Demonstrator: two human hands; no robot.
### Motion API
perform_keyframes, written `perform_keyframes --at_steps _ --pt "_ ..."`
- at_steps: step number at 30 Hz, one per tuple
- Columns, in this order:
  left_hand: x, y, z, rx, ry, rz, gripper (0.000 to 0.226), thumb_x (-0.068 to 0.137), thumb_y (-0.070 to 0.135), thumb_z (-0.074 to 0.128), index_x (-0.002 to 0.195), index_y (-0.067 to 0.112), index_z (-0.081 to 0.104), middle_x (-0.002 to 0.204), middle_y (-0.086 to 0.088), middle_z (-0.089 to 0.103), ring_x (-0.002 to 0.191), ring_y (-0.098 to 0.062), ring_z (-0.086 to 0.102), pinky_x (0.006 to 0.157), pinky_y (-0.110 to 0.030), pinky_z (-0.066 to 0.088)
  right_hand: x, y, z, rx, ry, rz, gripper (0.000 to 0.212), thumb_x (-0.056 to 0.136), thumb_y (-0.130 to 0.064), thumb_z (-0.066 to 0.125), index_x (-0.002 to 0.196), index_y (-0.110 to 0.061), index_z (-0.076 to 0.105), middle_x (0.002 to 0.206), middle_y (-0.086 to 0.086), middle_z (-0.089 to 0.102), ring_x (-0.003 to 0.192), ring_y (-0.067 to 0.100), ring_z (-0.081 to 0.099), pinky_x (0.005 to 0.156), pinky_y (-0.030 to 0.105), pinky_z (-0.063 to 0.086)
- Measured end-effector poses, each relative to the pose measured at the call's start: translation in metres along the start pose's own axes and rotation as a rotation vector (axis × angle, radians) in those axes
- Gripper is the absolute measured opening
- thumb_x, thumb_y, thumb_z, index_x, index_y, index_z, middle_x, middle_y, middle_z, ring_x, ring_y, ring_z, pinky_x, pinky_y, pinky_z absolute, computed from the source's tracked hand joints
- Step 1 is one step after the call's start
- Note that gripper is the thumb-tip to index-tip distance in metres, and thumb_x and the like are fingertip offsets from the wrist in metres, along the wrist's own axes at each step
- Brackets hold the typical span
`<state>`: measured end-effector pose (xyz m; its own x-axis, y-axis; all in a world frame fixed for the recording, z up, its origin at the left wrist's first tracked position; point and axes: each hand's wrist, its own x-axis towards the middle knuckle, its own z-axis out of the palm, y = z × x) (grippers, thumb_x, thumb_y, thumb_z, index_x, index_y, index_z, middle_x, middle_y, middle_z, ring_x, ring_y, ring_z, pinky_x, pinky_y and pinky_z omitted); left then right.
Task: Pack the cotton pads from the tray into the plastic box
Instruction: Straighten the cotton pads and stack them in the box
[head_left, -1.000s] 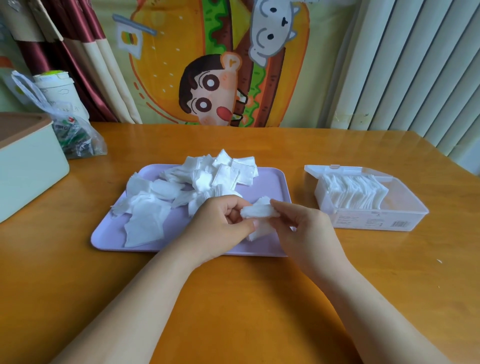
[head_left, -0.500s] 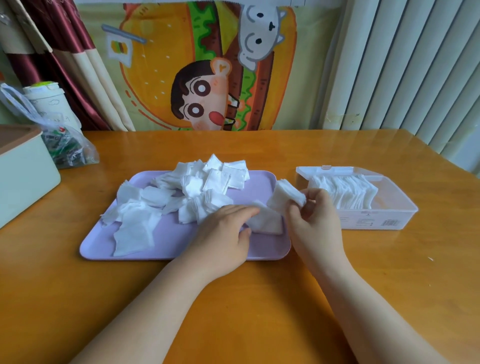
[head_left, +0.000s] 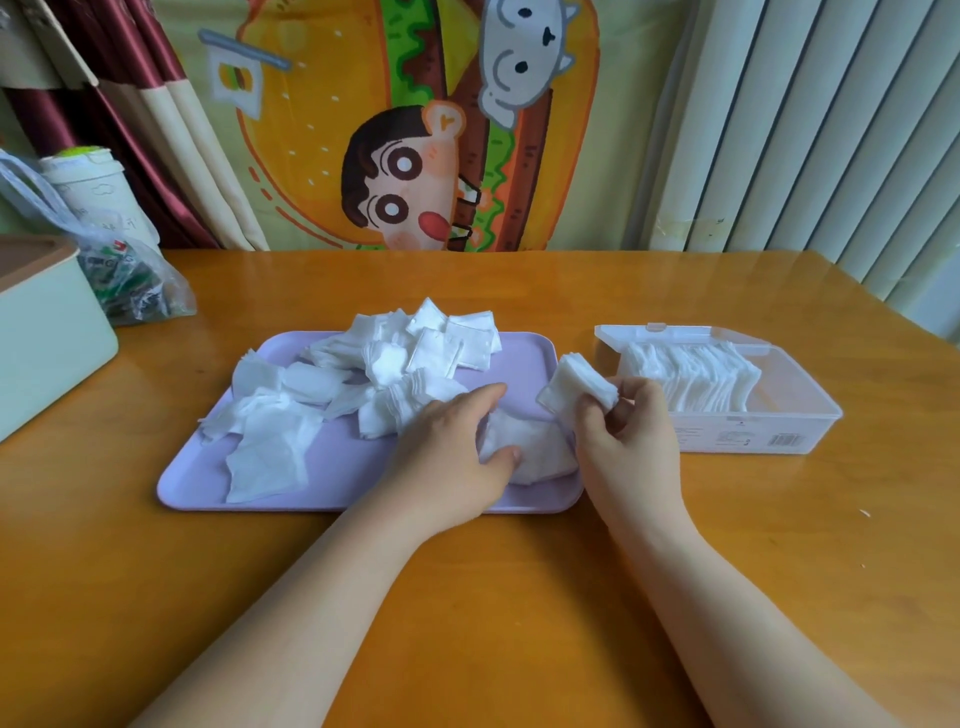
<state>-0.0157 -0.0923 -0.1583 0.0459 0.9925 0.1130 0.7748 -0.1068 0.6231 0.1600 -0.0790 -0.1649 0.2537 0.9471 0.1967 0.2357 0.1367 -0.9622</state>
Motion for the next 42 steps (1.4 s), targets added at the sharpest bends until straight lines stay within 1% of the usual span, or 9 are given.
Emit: perform_keyframes --at_steps 5,8,12,15,18,25,31,36,42 --pt "0.002 -0.005 -0.004 -0.062 -0.084 -0.024 0.072 0.09 0.034 0.073 0.155 0.04 0.041 0.12 0.019 0.052 0.117 -0.014 0.053 0.108 -0.035 0.046 0.002 -0.002 0.0 -0.004 -0.008 0.022 0.016 0.101 -0.019 0.061 0.099 -0.032 0.052 0.091 0.004 0.074 0.078 0.014 0.067 0.064 0.027 0.044" --pt "0.004 -0.008 -0.004 -0.149 -0.084 -0.048 0.042 0.079 0.035 0.076 0.119 0.042 0.065 0.105 0.012 0.062 0.098 -0.012 0.062 0.092 -0.04 0.056 0.003 -0.001 -0.001 0.005 -0.016 0.035 0.015 0.1 -0.02 0.062 0.1 -0.033 0.053 0.095 0.003 0.075 0.082 0.013 0.068 0.067 0.028 0.045" --pt "0.001 -0.009 -0.006 -0.3 -0.056 -0.093 0.022 0.076 0.028 0.08 0.088 0.034 0.063 0.088 0.014 0.063 0.075 -0.007 0.059 0.073 -0.033 0.055 0.002 -0.001 -0.002 0.014 -0.028 0.044 0.014 0.099 -0.021 0.063 0.101 -0.033 0.054 0.095 0.004 0.075 0.082 0.015 0.068 0.069 0.029 0.047" --pt "-0.002 -0.011 -0.008 -0.446 -0.057 -0.111 0.032 0.078 0.017 0.082 0.099 0.033 0.064 0.092 -0.002 0.068 0.073 -0.007 0.056 0.071 -0.029 0.052 0.001 -0.003 -0.003 0.022 -0.034 0.04 0.013 0.099 -0.022 0.063 0.102 -0.032 0.055 0.092 0.003 0.075 0.074 0.01 0.064 0.067 0.028 0.044" --pt "-0.004 -0.011 -0.011 -0.515 -0.034 -0.108 0.045 0.084 0.012 0.081 0.12 0.034 0.064 0.096 0.005 0.064 0.07 0.003 0.056 0.07 -0.015 0.051 0.0 -0.006 -0.003 0.016 -0.032 0.025 0.012 0.099 -0.022 0.063 0.103 -0.031 0.056 0.09 0.001 0.075 0.072 0.009 0.063 0.066 0.027 0.043" --pt "-0.003 -0.012 -0.01 -0.671 0.207 -0.171 0.045 0.084 0.006 0.084 0.12 0.029 0.069 0.112 0.005 0.068 0.087 -0.013 0.072 0.082 -0.022 0.058 -0.005 -0.013 -0.003 0.024 -0.016 -0.071 0.016 0.1 -0.018 0.064 0.101 -0.031 0.055 0.093 -0.005 0.075 0.08 0.004 0.07 0.068 0.018 0.05" --pt "-0.003 -0.011 -0.018 -0.823 0.296 -0.163 0.031 0.09 0.002 0.076 0.107 0.027 0.076 0.094 0.002 0.07 0.081 0.002 0.065 0.076 -0.012 0.052 -0.006 -0.004 0.003 -0.101 -0.114 -0.058 0.016 0.1 -0.018 0.06 0.104 -0.032 0.053 0.093 -0.001 0.074 0.084 0.02 0.073 0.076 0.044 0.059" --pt "-0.001 -0.011 -0.023 -1.172 0.144 -0.141 0.031 0.1 -0.004 0.059 0.12 0.014 0.073 0.119 -0.009 0.076 0.108 -0.019 0.071 0.089 -0.031 0.058 -0.006 -0.004 0.002 -0.046 -0.102 -0.022 0.013 0.1 -0.021 0.063 0.105 -0.031 0.056 0.099 -0.005 0.075 0.087 0.016 0.074 0.076 0.037 0.057" --pt "-0.005 -0.008 -0.02 -1.325 -0.044 -0.069 0.025 0.1 -0.002 0.057 0.123 0.002 0.063 0.119 -0.016 0.072 0.108 -0.026 0.069 0.086 -0.034 0.061 -0.006 -0.014 -0.003 0.103 -0.176 0.032 0.01 0.098 -0.02 0.07 0.105 -0.023 0.064 0.093 -0.002 0.08 0.073 0.004 0.067 0.066 0.02 0.049"
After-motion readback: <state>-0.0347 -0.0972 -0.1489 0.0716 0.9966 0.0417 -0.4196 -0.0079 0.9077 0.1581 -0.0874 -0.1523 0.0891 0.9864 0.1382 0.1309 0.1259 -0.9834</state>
